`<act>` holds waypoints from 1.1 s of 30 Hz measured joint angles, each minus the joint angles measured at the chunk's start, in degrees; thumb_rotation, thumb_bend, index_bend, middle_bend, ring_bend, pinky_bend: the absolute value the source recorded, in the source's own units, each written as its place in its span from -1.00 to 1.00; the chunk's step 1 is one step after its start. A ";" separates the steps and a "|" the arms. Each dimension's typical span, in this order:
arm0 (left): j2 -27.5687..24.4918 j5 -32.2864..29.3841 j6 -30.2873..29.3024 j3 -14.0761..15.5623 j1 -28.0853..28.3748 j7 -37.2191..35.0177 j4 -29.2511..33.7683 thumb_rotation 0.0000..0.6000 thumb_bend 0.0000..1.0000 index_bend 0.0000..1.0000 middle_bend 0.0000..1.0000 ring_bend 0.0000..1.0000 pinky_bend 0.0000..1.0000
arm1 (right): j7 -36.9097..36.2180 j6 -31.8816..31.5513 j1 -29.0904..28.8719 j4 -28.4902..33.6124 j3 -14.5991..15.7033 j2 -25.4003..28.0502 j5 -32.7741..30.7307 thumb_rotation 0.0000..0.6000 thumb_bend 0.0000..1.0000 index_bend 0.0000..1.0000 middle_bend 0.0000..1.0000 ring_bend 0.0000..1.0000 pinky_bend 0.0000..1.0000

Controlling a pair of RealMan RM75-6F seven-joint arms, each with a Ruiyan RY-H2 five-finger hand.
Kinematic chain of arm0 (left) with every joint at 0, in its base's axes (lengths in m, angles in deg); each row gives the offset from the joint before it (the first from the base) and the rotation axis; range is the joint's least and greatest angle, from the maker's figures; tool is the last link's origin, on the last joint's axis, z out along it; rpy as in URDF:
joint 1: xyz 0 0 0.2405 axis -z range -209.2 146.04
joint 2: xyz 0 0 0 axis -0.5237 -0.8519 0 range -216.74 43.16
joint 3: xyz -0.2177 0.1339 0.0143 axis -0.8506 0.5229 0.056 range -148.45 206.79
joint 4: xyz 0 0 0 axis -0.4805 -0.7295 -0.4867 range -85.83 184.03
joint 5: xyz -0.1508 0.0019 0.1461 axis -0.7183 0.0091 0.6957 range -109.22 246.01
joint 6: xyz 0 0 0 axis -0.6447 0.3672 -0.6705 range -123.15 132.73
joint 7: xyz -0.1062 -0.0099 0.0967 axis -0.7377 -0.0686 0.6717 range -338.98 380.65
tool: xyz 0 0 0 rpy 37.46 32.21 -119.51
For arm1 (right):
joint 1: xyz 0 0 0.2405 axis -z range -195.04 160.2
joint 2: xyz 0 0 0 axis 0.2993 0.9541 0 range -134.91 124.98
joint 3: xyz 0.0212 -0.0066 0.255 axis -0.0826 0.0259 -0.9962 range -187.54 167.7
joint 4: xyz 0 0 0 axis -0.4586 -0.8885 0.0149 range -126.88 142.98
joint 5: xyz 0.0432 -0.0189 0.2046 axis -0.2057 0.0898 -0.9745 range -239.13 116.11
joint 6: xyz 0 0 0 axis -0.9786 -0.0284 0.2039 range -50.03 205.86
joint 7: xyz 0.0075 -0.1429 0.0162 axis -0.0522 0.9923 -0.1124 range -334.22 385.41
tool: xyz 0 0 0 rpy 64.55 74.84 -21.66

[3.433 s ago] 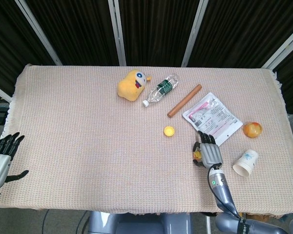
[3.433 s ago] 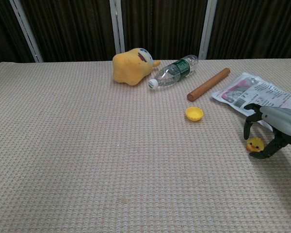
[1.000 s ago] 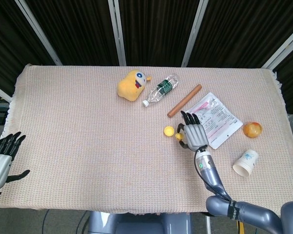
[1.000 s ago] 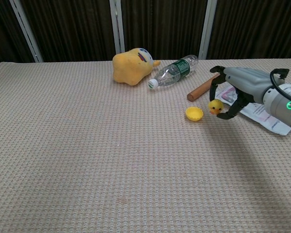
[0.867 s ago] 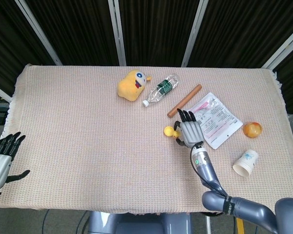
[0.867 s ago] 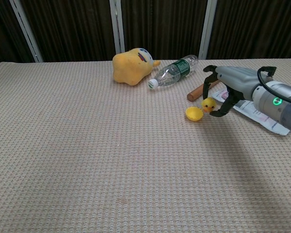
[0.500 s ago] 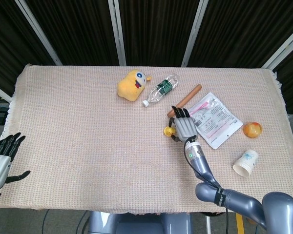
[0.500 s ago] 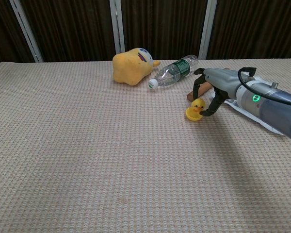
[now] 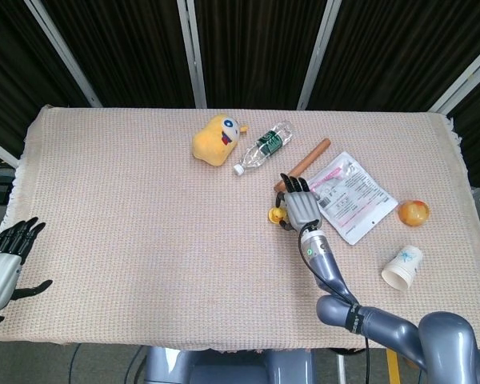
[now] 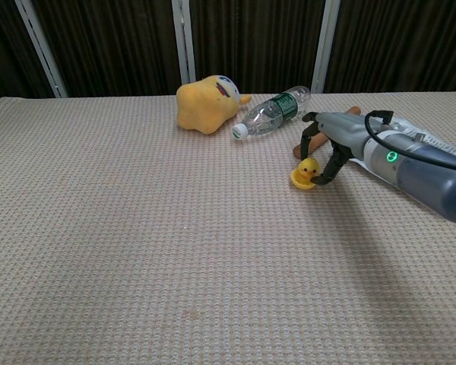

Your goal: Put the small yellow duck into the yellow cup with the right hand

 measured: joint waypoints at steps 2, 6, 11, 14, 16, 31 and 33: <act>-0.01 0.01 0.03 0.00 0.03 0.02 0.02 1.00 -1.00 -1.00 -1.00 -1.00 -0.79 | -0.23 0.28 -0.22 -0.66 0.07 -0.22 -0.06 1.00 -0.58 0.02 -1.00 -1.00 -1.00; -0.03 0.01 0.20 0.00 0.15 -0.17 0.09 1.00 -1.00 -1.00 -1.00 -1.00 -0.79 | -0.74 0.90 -0.63 -1.93 0.22 -0.76 -0.22 1.00 -0.58 0.02 -1.00 -1.00 -1.00; -0.05 0.04 0.26 0.01 0.22 -0.39 0.10 1.00 -1.00 -1.00 -1.00 -1.00 -0.79 | -1.50 1.49 -0.95 -3.31 0.60 -1.38 -0.20 1.00 -0.57 0.02 -1.00 -1.00 -1.00; -0.06 -0.01 0.31 0.02 0.24 -0.42 0.14 1.00 -1.00 -1.00 -1.00 -1.00 -0.79 | -1.84 1.70 -1.03 -3.84 0.77 -1.57 -0.13 1.00 -0.57 0.02 -1.00 -1.00 -1.00; -0.09 -0.07 0.37 0.00 0.27 -0.47 0.18 1.00 -1.00 -1.00 -1.00 -1.00 -0.79 | -2.10 1.81 -1.08 -4.13 0.84 -1.67 -0.10 1.00 -0.57 0.02 -1.00 -1.00 -1.00; -0.03 -0.19 0.31 -0.08 0.32 -0.44 0.10 1.00 -1.00 -1.00 -1.00 -1.00 -0.79 | -2.68 1.64 -1.00 -3.03 1.68 -0.82 0.79 1.00 -0.57 -0.13 -1.00 -1.00 -1.00; -0.01 -0.19 0.23 -0.12 0.33 -0.43 0.06 1.00 -1.00 -1.00 -1.00 -1.00 -0.79 | -2.56 1.59 -1.01 -2.80 1.89 -0.59 1.06 1.00 -0.58 -0.15 -1.00 -1.00 -1.00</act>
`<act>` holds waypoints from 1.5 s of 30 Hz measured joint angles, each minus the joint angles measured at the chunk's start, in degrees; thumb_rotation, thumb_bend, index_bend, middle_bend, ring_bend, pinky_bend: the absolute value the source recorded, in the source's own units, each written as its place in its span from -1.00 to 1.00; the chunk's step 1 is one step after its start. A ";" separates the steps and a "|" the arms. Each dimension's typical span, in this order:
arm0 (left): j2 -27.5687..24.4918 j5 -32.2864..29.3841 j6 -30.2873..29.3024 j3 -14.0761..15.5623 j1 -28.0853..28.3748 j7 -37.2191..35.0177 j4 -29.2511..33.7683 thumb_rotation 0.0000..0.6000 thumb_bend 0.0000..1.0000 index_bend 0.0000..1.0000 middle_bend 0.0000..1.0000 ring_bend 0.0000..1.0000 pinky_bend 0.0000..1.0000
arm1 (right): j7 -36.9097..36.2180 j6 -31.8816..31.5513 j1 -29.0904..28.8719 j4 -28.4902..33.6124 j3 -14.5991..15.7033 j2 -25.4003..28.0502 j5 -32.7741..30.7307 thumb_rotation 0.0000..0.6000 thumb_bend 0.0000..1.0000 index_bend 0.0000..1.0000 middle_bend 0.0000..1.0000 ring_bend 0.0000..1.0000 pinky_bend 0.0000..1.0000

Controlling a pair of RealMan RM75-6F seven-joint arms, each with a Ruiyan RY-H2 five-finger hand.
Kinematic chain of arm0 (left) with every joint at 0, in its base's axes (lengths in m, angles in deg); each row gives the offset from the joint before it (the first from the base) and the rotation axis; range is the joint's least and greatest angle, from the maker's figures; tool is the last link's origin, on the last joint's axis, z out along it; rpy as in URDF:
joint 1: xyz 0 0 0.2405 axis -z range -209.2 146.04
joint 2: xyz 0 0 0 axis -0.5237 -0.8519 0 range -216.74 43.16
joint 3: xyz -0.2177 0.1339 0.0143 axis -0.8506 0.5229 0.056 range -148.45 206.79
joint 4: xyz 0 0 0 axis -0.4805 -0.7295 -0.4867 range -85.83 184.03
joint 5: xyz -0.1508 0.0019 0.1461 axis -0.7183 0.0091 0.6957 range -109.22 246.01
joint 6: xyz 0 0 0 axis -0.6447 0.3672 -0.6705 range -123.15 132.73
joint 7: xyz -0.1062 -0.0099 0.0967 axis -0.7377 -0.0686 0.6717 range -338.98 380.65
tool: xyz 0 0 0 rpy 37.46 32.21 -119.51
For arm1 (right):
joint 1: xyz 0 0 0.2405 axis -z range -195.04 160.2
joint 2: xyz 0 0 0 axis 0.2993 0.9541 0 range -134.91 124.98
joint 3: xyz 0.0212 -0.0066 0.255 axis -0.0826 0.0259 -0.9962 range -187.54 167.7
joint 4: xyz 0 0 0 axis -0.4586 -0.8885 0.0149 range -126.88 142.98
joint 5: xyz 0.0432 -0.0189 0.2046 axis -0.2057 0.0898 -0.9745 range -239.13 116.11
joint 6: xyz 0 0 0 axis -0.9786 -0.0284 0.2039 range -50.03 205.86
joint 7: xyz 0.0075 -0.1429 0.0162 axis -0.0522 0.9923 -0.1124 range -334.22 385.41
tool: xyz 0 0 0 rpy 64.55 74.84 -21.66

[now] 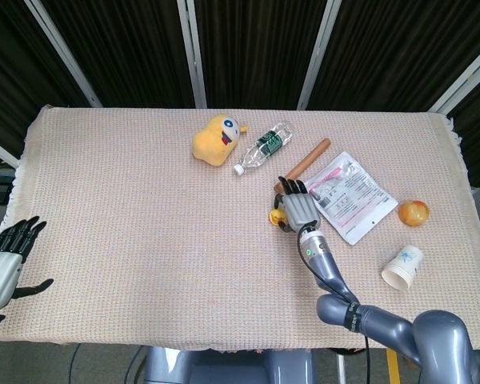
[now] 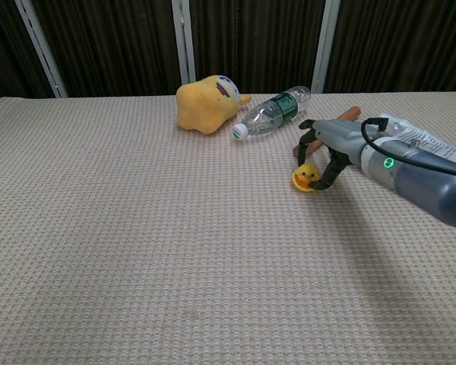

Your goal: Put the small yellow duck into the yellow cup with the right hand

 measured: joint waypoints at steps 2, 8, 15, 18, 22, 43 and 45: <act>0.02 0.02 -0.08 -0.04 0.00 0.00 -0.04 1.00 -1.00 -1.00 -1.00 -1.00 -0.79 | 0.02 -0.02 0.01 0.35 0.13 0.24 0.12 1.00 -0.59 -0.17 -1.00 -1.00 -1.00; 0.12 0.04 -0.24 -0.06 -0.03 0.07 -0.16 1.00 -1.00 -1.00 -1.00 -1.00 -0.79 | 0.02 0.12 0.10 1.06 0.57 0.85 0.32 1.00 -0.61 -0.21 -1.00 -1.00 -1.00; 0.15 0.08 -0.34 -0.10 -0.01 0.03 -0.23 1.00 -1.00 -1.00 -1.00 -1.00 -0.79 | 0.09 -0.03 0.11 1.44 0.78 1.08 0.40 1.00 -0.64 -0.21 -1.00 -1.00 -1.00; 0.20 0.11 -0.39 -0.11 0.00 0.05 -0.26 1.00 -1.00 -1.00 -1.00 -1.00 -0.79 | 0.03 -0.09 0.08 1.63 0.78 1.22 0.43 1.00 -0.69 -0.22 -1.00 -1.00 -1.00; 0.18 0.14 -0.44 -0.15 0.02 0.05 -0.26 1.00 -1.00 -1.00 -1.00 -1.00 -0.79 | 0.21 -0.26 -0.03 2.01 0.82 1.59 0.63 1.00 -0.72 -0.24 -1.00 -1.00 -1.00; 0.24 0.27 -0.54 -0.15 0.11 0.48 -0.72 1.00 -1.00 -1.00 -1.00 -1.00 -0.79 | 5.07 -3.16 1.72 9.86 2.71 8.93 1.09 1.00 -1.00 -1.00 -1.00 -1.00 -1.00; 0.25 0.37 -0.66 -0.14 0.09 0.89 -0.77 1.00 -1.00 -1.00 -1.00 -1.00 -0.79 | 6.06 -5.22 2.95 13.23 3.21 11.72 1.68 1.00 -1.00 -1.00 -1.00 -1.00 -1.00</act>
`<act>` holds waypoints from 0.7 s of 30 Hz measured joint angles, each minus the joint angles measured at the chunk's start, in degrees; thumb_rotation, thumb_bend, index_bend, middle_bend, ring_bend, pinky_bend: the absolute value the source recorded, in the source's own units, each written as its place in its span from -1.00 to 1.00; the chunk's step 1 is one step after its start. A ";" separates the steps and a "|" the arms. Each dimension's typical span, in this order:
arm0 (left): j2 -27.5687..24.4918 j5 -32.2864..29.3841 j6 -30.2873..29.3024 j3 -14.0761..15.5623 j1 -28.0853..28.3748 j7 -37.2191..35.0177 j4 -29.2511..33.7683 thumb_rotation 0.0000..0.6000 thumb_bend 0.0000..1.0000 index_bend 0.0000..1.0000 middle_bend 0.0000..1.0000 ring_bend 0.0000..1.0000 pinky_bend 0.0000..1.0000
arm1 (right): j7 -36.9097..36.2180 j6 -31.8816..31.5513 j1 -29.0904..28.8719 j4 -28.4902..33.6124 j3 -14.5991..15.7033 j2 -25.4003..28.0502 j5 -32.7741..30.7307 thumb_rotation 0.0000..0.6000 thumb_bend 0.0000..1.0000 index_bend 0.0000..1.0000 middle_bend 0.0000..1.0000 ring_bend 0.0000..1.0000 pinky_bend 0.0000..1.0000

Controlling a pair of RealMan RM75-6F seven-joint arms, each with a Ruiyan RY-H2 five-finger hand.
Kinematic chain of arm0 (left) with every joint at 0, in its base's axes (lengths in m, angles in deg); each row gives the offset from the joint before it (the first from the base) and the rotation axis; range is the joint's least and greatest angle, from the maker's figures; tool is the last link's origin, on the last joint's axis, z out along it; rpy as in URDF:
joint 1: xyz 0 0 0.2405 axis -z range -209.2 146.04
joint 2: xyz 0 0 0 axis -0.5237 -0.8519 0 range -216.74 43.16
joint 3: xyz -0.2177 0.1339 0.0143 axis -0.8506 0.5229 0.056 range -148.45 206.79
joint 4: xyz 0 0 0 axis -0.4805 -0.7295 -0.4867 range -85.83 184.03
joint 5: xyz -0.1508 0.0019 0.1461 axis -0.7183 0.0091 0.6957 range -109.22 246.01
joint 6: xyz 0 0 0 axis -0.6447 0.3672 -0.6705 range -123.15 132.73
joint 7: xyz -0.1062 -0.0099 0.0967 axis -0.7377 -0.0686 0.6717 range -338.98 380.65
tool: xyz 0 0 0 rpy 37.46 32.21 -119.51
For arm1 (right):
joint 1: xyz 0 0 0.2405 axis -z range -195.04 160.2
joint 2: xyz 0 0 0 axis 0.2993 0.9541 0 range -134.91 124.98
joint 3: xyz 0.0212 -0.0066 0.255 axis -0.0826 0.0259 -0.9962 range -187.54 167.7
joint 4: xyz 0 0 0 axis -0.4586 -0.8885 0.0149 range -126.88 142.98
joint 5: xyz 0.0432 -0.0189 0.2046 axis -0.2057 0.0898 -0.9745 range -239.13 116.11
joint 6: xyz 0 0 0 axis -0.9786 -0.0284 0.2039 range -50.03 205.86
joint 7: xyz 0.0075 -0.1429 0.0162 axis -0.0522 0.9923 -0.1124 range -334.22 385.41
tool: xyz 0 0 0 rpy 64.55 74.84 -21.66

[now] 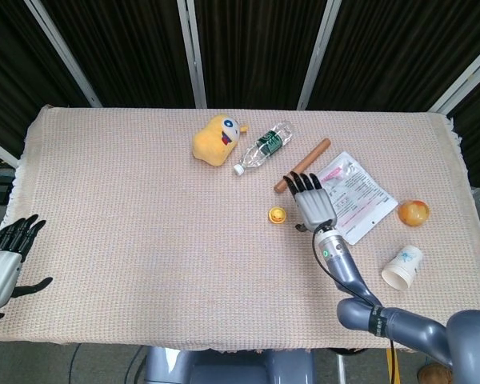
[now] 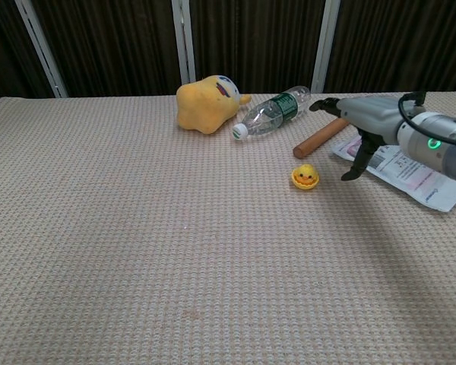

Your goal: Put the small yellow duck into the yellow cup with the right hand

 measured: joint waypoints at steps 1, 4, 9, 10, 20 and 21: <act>0.01 0.10 -0.09 0.02 -0.02 0.36 -0.04 1.00 -1.00 -1.00 -1.00 -1.00 -0.79 | 0.39 -1.07 0.65 1.71 0.19 1.35 0.23 1.00 -1.00 -1.00 -1.00 -1.00 -1.00; 0.03 0.28 -0.38 0.07 -0.11 1.48 -0.14 1.00 -1.00 -1.00 -1.00 -1.00 -0.79 | 1.49 -4.88 3.27 8.37 0.79 6.43 0.85 1.00 -1.00 -1.00 -1.00 -1.00 -1.00; -0.02 0.04 -0.66 0.05 -0.37 3.15 -0.04 1.00 -1.00 -1.00 -1.00 -1.00 -0.79 | 3.14 -12.67 9.60 20.66 2.78 17.42 2.55 1.00 -1.00 -1.00 -1.00 -1.00 -1.00; -0.02 -0.07 -0.74 0.06 -0.49 3.63 0.06 1.00 -1.00 -1.00 -1.00 -1.00 -0.79 | 3.28 -14.26 11.02 22.41 3.30 19.38 3.02 1.00 -1.00 -1.00 -1.00 -1.00 -1.00; -0.14 -0.81 -0.64 0.26 -1.04 5.65 1.03 1.00 -1.00 -1.00 -1.00 -1.00 -0.79 | -3.35 -27.19 23.83 28.96 8.61 29.30 9.98 1.00 -1.00 -1.00 -1.00 -1.00 -1.00; -0.13 -0.93 -0.42 0.28 -1.01 5.70 1.07 1.00 -1.00 -1.00 -1.00 -1.00 -0.79 | -4.25 -27.37 24.32 28.57 8.89 29.28 10.32 1.00 -1.00 -1.00 -1.00 -1.00 -1.00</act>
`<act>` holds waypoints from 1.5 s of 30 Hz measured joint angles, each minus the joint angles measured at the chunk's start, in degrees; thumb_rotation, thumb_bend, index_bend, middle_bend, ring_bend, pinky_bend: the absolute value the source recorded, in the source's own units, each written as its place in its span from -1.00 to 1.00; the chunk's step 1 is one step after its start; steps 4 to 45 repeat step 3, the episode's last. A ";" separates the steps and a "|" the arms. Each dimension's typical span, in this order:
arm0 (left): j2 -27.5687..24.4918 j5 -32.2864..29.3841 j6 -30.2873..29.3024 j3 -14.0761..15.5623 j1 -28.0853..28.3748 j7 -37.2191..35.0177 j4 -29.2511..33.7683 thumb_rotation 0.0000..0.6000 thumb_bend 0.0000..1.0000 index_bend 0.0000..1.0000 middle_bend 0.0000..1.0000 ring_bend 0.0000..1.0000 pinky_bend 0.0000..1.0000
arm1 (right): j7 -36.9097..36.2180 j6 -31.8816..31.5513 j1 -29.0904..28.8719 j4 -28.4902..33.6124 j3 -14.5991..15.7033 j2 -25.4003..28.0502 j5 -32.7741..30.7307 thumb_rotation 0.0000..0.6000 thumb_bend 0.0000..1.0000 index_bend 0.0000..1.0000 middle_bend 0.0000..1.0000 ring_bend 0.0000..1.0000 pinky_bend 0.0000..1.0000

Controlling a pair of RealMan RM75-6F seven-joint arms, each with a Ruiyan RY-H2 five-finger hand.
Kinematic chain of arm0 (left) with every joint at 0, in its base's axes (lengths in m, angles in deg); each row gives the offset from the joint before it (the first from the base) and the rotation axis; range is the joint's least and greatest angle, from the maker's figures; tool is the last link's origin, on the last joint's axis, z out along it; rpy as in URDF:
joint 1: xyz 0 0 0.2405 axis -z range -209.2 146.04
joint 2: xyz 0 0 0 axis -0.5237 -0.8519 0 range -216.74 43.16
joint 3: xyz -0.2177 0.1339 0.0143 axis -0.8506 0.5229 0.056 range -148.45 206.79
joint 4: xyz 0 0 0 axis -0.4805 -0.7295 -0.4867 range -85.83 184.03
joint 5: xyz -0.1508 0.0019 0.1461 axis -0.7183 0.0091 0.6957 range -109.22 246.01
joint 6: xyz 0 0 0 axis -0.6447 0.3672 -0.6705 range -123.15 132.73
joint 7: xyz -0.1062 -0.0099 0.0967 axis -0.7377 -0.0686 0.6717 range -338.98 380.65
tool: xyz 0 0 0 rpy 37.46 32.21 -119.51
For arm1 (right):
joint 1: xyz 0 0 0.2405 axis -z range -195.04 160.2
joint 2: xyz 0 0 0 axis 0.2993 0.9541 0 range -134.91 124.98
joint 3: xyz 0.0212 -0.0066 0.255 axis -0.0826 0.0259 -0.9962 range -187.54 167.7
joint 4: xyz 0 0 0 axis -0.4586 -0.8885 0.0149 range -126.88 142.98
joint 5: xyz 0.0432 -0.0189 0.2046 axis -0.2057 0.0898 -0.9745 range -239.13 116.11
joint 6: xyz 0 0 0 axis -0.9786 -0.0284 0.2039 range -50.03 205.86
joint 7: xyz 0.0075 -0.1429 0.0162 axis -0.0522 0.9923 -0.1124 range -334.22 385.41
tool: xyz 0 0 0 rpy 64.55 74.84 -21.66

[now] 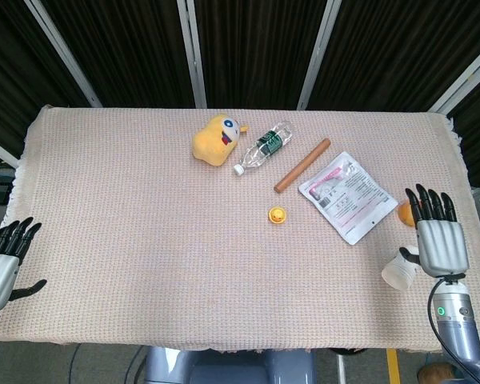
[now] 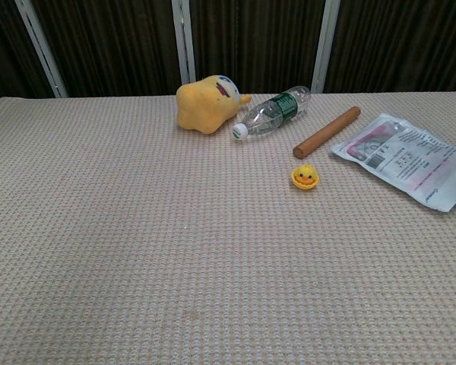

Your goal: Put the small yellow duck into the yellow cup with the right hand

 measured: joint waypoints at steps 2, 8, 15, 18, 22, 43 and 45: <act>-0.04 -0.38 0.44 0.00 0.08 -0.01 0.21 1.00 -1.00 -1.00 -1.00 -1.00 -0.79 | -2.03 0.06 0.75 -1.15 0.46 -0.30 0.38 1.00 -1.00 -1.00 -1.00 -1.00 -1.00; -0.10 -0.56 0.58 -0.03 0.11 -0.07 0.35 1.00 -1.00 -1.00 -1.00 -1.00 -0.79 | -2.86 0.36 0.94 -1.74 0.62 -0.45 0.43 1.00 -1.00 -1.00 -1.00 -1.00 -1.00; -0.10 -0.56 0.58 -0.03 0.11 -0.07 0.35 1.00 -1.00 -1.00 -1.00 -1.00 -0.79 | -2.86 0.36 0.94 -1.74 0.62 -0.45 0.43 1.00 -1.00 -1.00 -1.00 -1.00 -1.00; -0.10 -0.56 0.58 -0.03 0.11 -0.07 0.35 1.00 -1.00 -1.00 -1.00 -1.00 -0.79 | -2.86 0.36 0.94 -1.74 0.62 -0.45 0.43 1.00 -1.00 -1.00 -1.00 -1.00 -1.00; -0.10 -0.56 0.58 -0.03 0.11 -0.07 0.35 1.00 -1.00 -1.00 -1.00 -1.00 -0.79 | -2.86 0.36 0.94 -1.74 0.62 -0.45 0.43 1.00 -1.00 -1.00 -1.00 -1.00 -1.00; -0.10 -0.56 0.58 -0.03 0.11 -0.07 0.35 1.00 -1.00 -1.00 -1.00 -1.00 -0.79 | -2.86 0.36 0.94 -1.74 0.62 -0.45 0.43 1.00 -1.00 -1.00 -1.00 -1.00 -1.00; -0.10 -0.56 0.58 -0.03 0.11 -0.07 0.35 1.00 -1.00 -1.00 -1.00 -1.00 -0.79 | -2.86 0.36 0.94 -1.74 0.62 -0.45 0.43 1.00 -1.00 -1.00 -1.00 -1.00 -1.00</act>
